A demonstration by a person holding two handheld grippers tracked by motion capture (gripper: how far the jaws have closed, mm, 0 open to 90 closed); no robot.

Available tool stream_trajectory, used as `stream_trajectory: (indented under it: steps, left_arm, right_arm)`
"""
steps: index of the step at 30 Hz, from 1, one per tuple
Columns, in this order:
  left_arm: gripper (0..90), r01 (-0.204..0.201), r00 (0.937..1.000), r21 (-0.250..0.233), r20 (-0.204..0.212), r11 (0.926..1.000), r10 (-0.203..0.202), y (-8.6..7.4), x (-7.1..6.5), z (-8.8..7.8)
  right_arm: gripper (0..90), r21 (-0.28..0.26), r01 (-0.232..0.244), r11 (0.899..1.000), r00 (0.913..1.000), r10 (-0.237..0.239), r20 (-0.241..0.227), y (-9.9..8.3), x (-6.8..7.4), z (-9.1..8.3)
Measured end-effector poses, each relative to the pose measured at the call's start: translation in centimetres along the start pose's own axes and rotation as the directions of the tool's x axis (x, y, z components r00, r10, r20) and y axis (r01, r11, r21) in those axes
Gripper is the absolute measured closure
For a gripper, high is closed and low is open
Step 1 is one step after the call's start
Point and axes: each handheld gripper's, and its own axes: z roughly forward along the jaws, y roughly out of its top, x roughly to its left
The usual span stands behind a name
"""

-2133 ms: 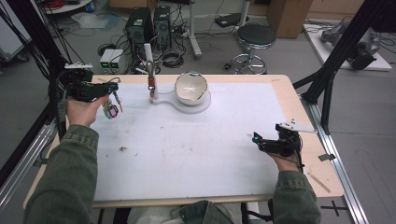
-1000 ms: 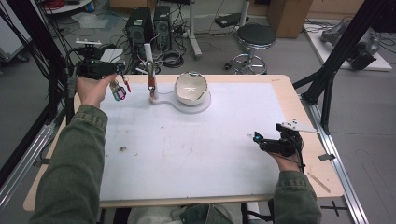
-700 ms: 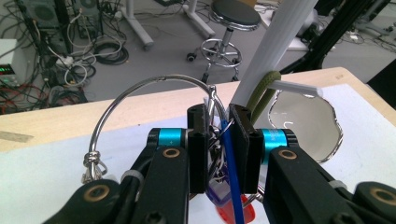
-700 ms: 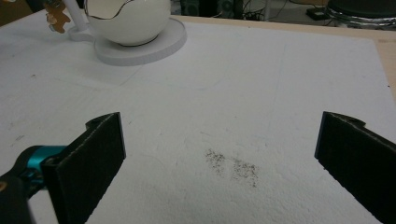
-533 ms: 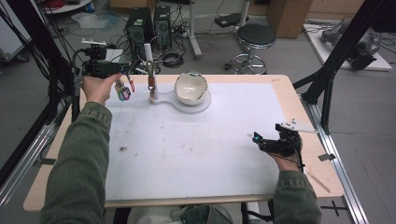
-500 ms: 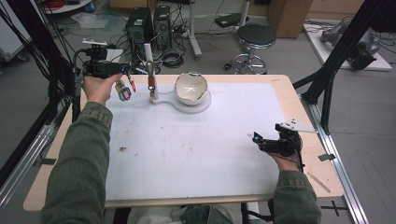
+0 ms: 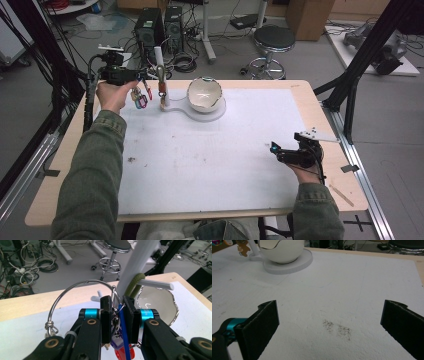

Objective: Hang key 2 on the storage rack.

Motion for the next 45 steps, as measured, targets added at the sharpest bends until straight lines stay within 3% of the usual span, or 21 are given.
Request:
stream_trajectory:
  steps: [20, 32, 39, 43, 45]
  left_arm:
    - [78.1, -0.015, 0.9996, 0.051, 0.023, 0.9986, 0.014, -0.7, -0.6, 2.2]
    - [78.0, -0.026, 0.9996, 0.089, 0.01, 0.9957, 0.026, -1.2, -0.6, 3.1]
    - [77.0, -0.064, 0.9973, 0.13, -0.027, 0.9895, 0.068, -1.4, -0.8, 3.5]
    - [73.2, -0.107, 0.9915, 0.192, -0.053, 0.9757, 0.119, -1.6, -0.7, 3.4]
    - [66.7, -0.112, 0.9913, 0.193, -0.046, 0.9748, 0.123, -1.7, -0.8, 3.3]
  right_arm:
    - [0.7, 0.004, 0.0, 1.0, 1.0, 0.0, -0.005, 0.0, 0.0, 0.1]
    - [0.7, 0.01, 0.003, 1.0, 1.0, -0.003, -0.004, 0.0, 0.0, 0.1]
    - [0.7, 0.006, 0.0, 1.0, 1.0, 0.0, -0.01, 0.0, -0.1, 0.1]
    - [0.7, 0.002, -0.005, 1.0, 0.9999, 0.005, -0.01, 0.0, -0.1, 0.0]
    - [0.7, 0.002, -0.005, 1.0, 0.9999, 0.005, -0.011, 0.0, -0.1, 0.0]
